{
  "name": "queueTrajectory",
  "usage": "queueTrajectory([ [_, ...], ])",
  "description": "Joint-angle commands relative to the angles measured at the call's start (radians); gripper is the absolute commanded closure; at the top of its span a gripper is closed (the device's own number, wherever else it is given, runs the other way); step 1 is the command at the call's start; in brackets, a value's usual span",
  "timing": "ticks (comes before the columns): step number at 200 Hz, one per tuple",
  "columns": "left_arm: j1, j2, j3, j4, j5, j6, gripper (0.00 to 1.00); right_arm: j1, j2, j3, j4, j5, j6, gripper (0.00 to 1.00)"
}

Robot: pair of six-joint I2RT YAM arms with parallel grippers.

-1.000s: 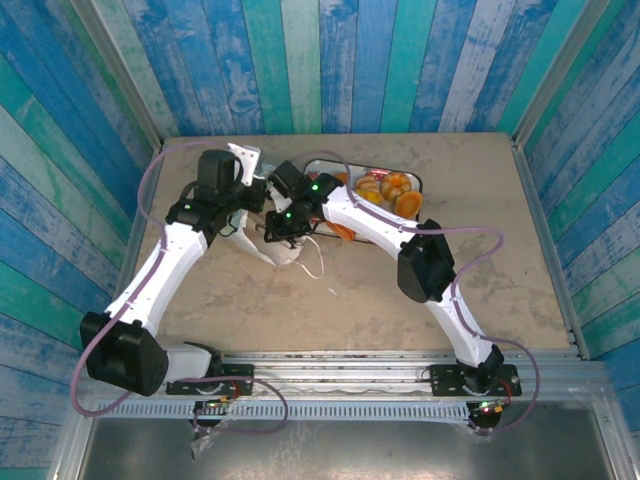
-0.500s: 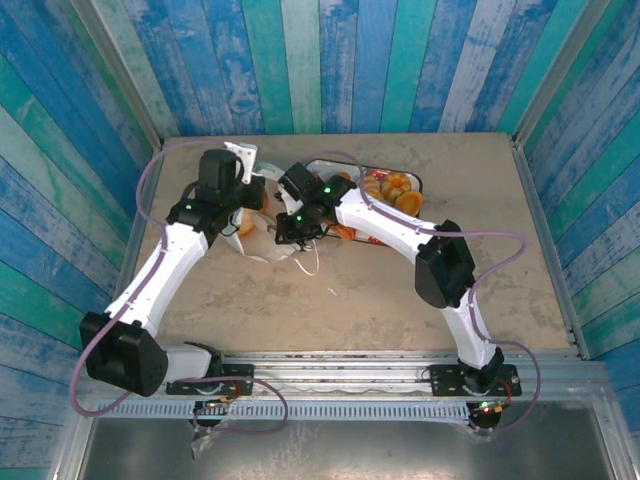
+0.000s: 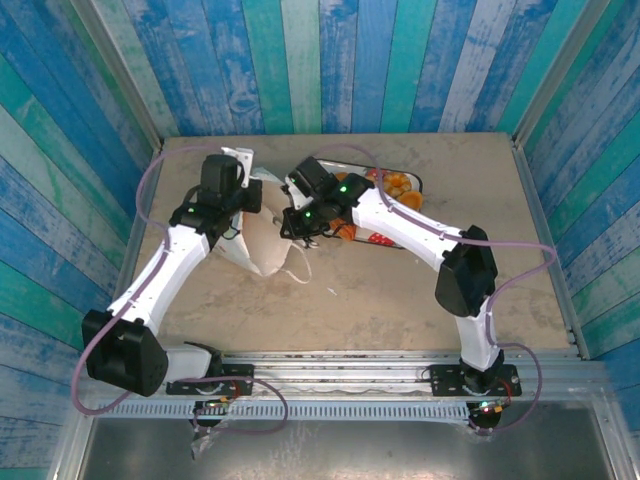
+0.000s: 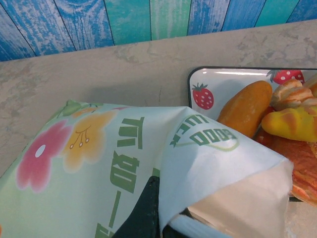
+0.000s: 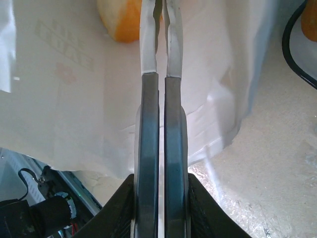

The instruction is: Take the fake bread out of the paper bag

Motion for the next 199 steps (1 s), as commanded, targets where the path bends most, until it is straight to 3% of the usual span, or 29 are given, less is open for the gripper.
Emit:
queueTrajectory([
  [1, -0.001, -0.010, -0.015, 0.043, 0.021, -0.003, 1.00, -0.008, 0.009, 0.002, 0.016, -0.034, 0.013, 0.89],
  [38, 0.001, -0.015, -0.015, 0.047, 0.025, -0.005, 1.00, 0.000, 0.055, 0.023, 0.038, -0.082, 0.030, 0.75],
  [76, -0.001, -0.011, -0.004, 0.053, 0.030, -0.029, 1.00, 0.010, 0.105, 0.051, 0.053, -0.100, 0.050, 0.70],
  [129, -0.001, -0.016, 0.002, 0.051, 0.066, -0.033, 1.00, 0.011, 0.198, 0.105, 0.088, -0.128, 0.091, 0.54],
  [199, -0.001, -0.025, 0.007, 0.020, 0.122, 0.001, 1.00, 0.011, 0.299, 0.195, 0.160, -0.203, 0.103, 0.49],
])
